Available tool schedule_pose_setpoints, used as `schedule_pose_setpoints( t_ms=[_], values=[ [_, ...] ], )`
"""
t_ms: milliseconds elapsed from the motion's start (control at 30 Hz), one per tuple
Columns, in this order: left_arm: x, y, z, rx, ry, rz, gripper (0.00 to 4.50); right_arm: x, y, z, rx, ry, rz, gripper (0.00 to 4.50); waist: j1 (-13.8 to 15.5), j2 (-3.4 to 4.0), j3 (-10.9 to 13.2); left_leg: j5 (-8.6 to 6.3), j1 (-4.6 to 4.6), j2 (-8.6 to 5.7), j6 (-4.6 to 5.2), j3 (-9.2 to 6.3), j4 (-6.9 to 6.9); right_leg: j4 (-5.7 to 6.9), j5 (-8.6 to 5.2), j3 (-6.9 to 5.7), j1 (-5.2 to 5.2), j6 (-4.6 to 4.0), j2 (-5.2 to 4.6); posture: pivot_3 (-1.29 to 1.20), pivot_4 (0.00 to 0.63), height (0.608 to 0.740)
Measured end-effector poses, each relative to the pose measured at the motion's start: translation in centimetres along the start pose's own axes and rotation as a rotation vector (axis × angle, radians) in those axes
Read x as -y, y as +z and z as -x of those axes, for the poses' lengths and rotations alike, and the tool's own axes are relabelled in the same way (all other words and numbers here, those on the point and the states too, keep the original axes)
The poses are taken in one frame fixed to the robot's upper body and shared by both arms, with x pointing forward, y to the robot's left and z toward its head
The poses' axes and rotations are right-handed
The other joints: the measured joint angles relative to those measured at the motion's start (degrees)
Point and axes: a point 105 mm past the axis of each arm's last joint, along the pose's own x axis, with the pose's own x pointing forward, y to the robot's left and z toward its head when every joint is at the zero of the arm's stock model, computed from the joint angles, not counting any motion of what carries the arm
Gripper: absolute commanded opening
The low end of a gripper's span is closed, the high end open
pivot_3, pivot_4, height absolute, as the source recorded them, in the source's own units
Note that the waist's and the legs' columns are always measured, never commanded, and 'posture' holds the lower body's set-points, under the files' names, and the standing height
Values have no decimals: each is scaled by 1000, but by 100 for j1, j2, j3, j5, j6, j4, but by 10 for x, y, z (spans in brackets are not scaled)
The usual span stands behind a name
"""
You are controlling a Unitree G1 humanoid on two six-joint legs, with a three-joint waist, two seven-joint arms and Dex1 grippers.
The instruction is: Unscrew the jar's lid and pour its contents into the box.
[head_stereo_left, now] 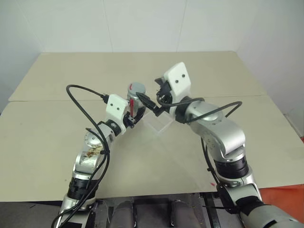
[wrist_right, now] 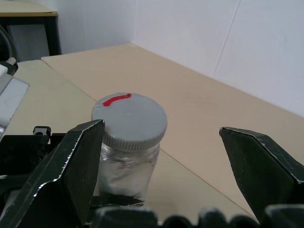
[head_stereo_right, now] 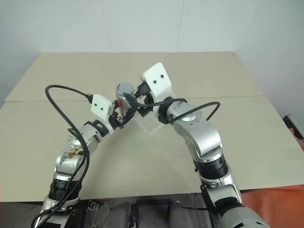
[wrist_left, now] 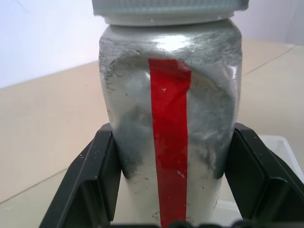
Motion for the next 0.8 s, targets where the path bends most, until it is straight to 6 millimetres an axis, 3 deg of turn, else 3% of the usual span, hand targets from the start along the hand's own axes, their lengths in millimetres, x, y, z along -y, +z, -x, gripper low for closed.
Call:
schedule_pose_setpoints(
  t_ms=[800],
  values=[
    [-2,2,13,14,-57,41,2737,6,2,4,9,-7,8,4445,1,0,0,0,0,0,0,0,0,-2,0,0,0,0,0,0,150,740]
  ],
)
